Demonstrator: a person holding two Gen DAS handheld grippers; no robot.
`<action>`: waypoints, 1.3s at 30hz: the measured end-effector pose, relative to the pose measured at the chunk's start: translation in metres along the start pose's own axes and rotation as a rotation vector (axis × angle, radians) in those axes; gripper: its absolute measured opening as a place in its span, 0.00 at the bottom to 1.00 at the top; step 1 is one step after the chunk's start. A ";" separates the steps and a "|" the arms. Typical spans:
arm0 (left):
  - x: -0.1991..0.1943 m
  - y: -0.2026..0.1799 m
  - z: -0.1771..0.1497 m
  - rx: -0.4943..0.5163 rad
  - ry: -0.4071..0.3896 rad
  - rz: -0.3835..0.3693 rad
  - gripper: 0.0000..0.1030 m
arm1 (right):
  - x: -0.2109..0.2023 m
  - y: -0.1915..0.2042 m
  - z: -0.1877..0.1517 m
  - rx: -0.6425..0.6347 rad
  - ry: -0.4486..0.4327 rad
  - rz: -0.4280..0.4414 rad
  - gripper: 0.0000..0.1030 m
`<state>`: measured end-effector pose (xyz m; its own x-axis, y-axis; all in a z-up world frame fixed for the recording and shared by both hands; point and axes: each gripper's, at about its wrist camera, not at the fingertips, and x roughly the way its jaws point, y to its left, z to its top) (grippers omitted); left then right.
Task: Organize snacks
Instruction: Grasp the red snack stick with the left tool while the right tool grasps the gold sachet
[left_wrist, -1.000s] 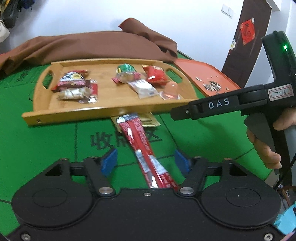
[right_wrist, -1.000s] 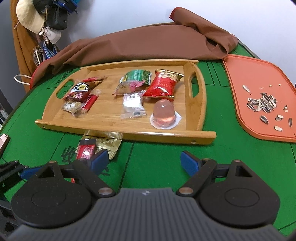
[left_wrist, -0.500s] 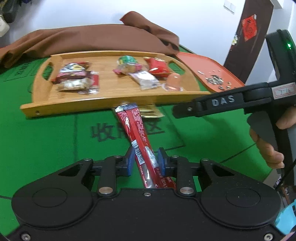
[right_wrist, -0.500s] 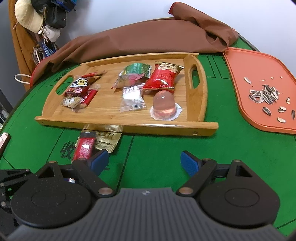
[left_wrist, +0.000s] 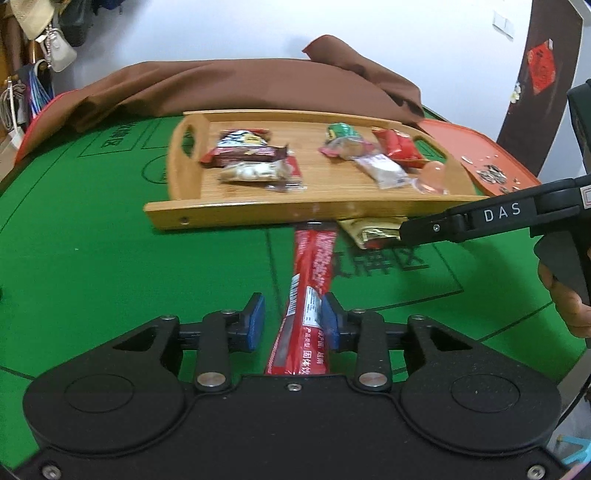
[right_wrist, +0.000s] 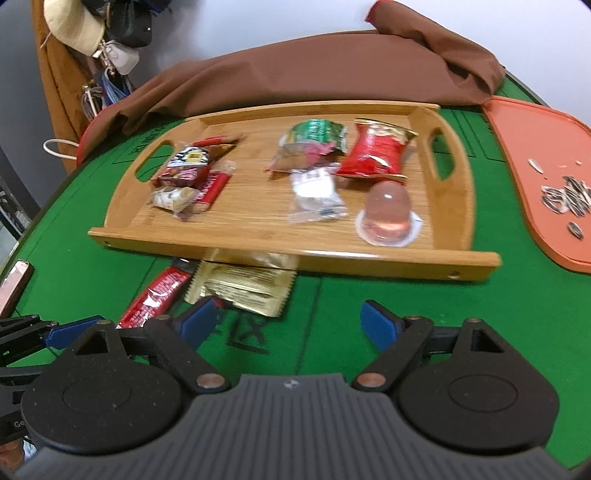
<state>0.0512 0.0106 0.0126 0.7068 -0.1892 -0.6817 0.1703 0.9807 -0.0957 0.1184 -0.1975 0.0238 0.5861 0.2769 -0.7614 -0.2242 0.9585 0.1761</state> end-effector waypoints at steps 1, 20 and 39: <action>-0.001 0.003 0.000 -0.001 -0.003 0.010 0.35 | 0.002 0.003 0.001 -0.002 0.000 0.002 0.92; 0.000 0.016 -0.006 0.036 -0.019 0.050 0.38 | 0.033 0.053 0.003 -0.122 -0.014 -0.108 0.73; 0.017 -0.003 0.006 0.076 -0.011 0.004 0.46 | 0.011 0.038 -0.005 -0.074 -0.028 -0.072 0.57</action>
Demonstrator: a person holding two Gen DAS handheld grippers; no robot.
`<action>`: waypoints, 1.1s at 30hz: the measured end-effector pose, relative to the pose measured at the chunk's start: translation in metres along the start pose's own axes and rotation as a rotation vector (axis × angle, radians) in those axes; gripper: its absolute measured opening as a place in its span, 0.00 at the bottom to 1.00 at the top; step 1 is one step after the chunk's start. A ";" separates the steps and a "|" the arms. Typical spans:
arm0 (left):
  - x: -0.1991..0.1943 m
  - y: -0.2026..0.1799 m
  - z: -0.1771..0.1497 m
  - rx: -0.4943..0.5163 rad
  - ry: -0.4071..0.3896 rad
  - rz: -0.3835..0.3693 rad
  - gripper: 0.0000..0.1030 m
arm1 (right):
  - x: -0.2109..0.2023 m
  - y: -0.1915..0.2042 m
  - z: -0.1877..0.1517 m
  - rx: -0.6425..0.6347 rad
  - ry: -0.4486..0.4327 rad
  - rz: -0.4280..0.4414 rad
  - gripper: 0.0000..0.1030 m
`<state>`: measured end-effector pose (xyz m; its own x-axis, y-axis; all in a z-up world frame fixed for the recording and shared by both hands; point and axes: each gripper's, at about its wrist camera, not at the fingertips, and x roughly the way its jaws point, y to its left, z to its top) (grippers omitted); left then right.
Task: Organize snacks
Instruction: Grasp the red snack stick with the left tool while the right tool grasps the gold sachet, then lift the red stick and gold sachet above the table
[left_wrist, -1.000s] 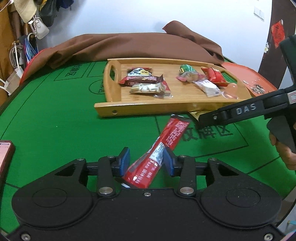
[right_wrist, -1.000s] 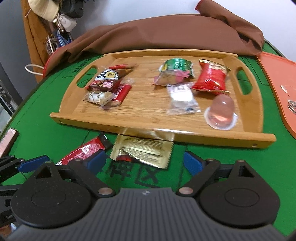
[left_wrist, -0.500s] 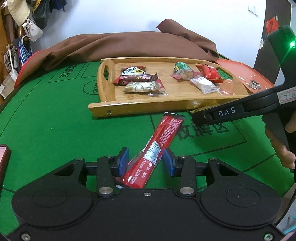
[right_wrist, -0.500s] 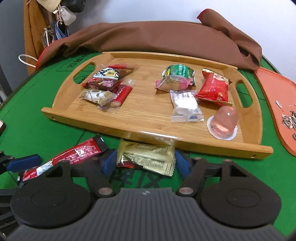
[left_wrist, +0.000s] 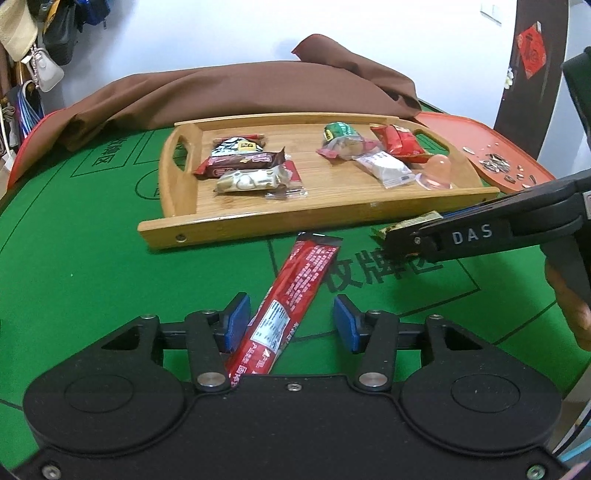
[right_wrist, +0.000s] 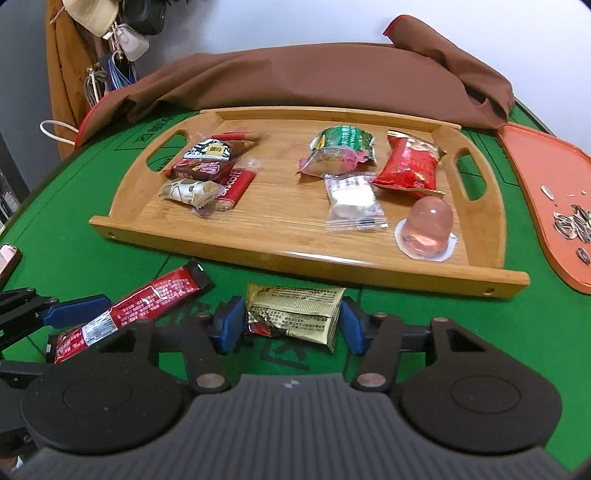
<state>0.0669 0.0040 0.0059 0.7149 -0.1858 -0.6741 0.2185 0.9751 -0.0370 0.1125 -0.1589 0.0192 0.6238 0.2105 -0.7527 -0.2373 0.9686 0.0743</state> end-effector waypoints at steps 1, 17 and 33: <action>0.000 0.000 0.000 -0.001 0.000 -0.002 0.46 | -0.002 -0.001 -0.001 0.001 -0.004 -0.003 0.57; -0.011 -0.002 0.004 0.003 -0.043 -0.042 0.13 | -0.021 -0.020 -0.016 0.026 -0.030 0.008 0.62; 0.006 -0.010 0.000 0.015 -0.041 -0.054 0.36 | -0.010 -0.004 -0.029 -0.081 -0.050 -0.018 0.82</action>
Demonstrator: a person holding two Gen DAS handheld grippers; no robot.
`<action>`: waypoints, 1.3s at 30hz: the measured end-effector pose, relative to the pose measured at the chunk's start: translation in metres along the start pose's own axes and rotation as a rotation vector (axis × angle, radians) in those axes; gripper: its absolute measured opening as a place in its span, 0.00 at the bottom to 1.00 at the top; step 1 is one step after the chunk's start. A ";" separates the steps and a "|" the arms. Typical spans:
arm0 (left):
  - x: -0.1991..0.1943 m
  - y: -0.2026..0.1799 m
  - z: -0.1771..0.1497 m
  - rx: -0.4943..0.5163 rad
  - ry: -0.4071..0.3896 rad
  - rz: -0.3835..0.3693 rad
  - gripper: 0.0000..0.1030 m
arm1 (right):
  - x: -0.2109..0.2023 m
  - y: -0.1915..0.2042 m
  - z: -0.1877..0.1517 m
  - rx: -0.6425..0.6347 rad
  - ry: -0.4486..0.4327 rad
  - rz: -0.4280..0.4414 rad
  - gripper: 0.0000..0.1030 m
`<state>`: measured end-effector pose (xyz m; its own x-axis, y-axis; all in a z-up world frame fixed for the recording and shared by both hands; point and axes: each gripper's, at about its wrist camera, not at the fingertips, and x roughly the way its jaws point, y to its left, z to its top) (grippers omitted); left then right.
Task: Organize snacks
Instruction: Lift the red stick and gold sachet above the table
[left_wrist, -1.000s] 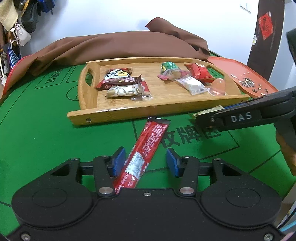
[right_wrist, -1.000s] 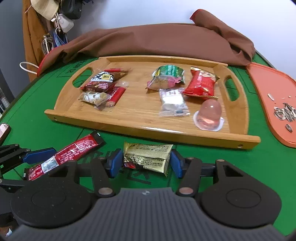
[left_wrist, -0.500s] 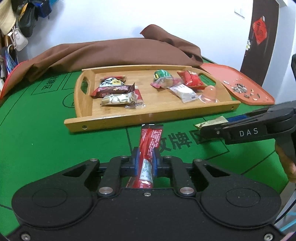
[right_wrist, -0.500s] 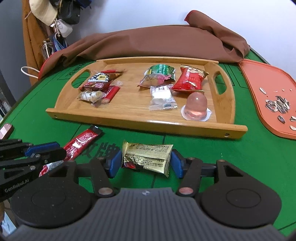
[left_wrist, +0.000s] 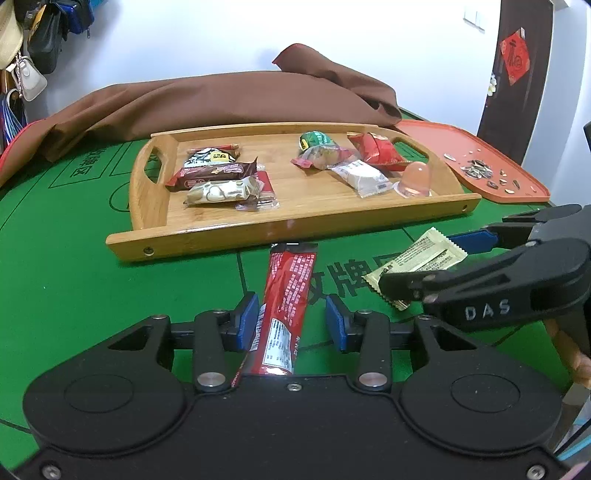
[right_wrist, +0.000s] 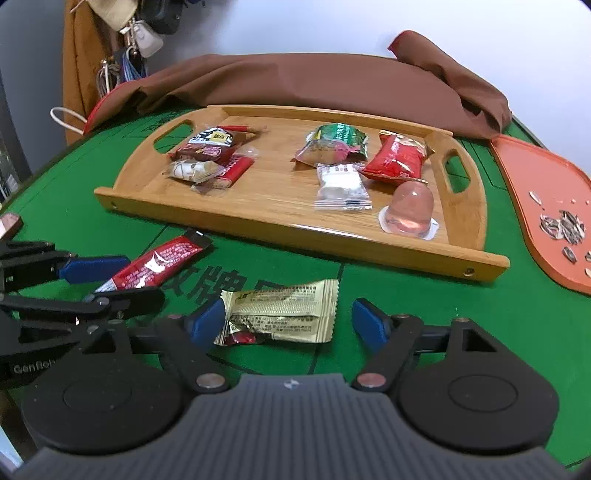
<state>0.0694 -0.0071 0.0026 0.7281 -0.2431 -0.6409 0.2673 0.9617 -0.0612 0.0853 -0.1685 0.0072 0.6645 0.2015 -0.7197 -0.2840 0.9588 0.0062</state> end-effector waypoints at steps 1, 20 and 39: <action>0.000 0.000 0.000 -0.001 0.002 0.001 0.34 | 0.000 0.002 -0.001 -0.009 -0.001 -0.006 0.82; -0.004 -0.008 -0.005 0.039 -0.004 -0.048 0.37 | -0.008 0.014 -0.004 -0.009 -0.005 -0.012 0.56; -0.004 -0.007 0.002 -0.010 -0.010 0.055 0.18 | -0.029 -0.008 -0.009 0.111 -0.019 0.055 0.47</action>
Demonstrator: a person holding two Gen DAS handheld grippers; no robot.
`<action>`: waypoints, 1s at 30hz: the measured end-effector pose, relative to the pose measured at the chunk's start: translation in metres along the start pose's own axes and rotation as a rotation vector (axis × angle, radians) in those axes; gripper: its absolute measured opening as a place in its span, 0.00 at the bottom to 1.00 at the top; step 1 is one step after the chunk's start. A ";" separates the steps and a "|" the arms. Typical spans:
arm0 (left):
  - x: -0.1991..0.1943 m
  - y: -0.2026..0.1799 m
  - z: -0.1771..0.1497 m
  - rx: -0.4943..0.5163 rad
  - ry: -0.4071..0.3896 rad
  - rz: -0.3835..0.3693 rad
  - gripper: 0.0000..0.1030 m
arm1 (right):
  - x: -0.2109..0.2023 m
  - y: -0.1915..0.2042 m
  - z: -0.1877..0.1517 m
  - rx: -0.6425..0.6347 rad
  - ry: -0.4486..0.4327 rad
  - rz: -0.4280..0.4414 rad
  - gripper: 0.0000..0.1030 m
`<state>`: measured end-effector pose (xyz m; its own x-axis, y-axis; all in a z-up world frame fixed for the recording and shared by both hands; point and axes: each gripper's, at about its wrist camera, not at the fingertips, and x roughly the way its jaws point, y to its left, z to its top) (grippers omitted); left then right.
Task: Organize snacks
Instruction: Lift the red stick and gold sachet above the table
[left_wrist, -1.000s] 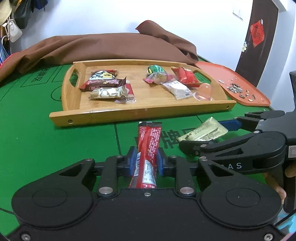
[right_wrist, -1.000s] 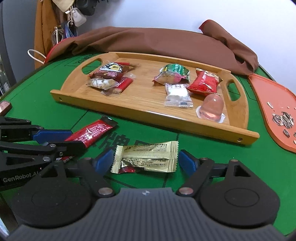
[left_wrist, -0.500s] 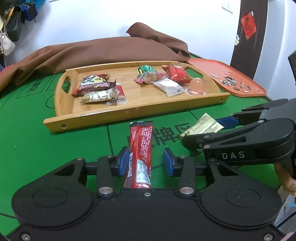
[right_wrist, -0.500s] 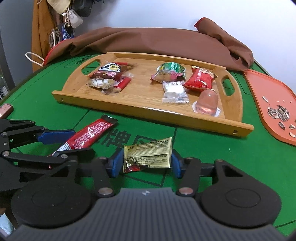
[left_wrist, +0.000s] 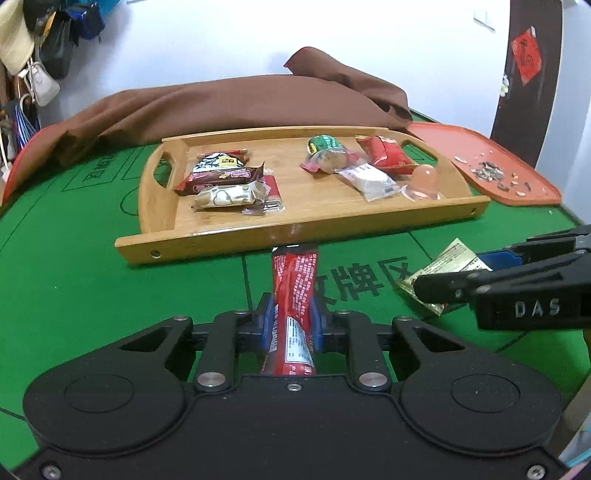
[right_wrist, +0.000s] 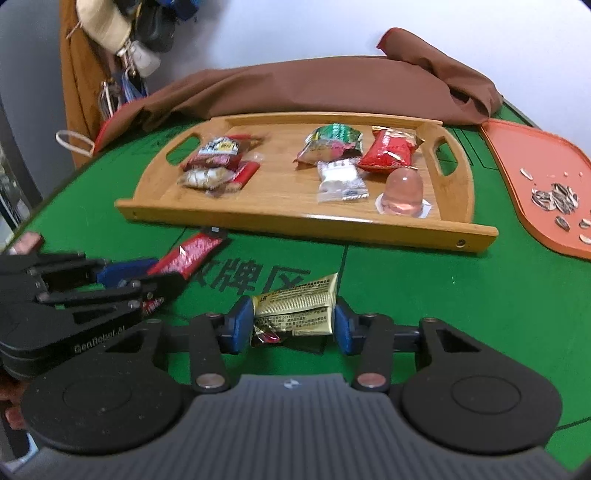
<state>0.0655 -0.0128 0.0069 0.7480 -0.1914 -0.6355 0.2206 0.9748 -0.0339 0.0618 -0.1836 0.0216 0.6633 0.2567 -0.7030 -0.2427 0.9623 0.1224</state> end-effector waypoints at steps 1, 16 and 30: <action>-0.001 0.001 0.001 0.000 -0.002 0.002 0.18 | -0.001 -0.002 0.002 0.008 0.000 0.003 0.44; -0.010 0.002 0.008 -0.002 -0.022 0.022 0.18 | -0.007 0.005 -0.002 -0.141 -0.015 0.010 0.85; -0.013 0.004 0.009 -0.019 -0.035 0.016 0.18 | 0.010 0.022 -0.010 -0.153 0.016 -0.047 0.60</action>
<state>0.0625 -0.0070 0.0218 0.7727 -0.1791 -0.6090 0.1967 0.9797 -0.0386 0.0563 -0.1608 0.0099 0.6651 0.2091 -0.7169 -0.3173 0.9482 -0.0178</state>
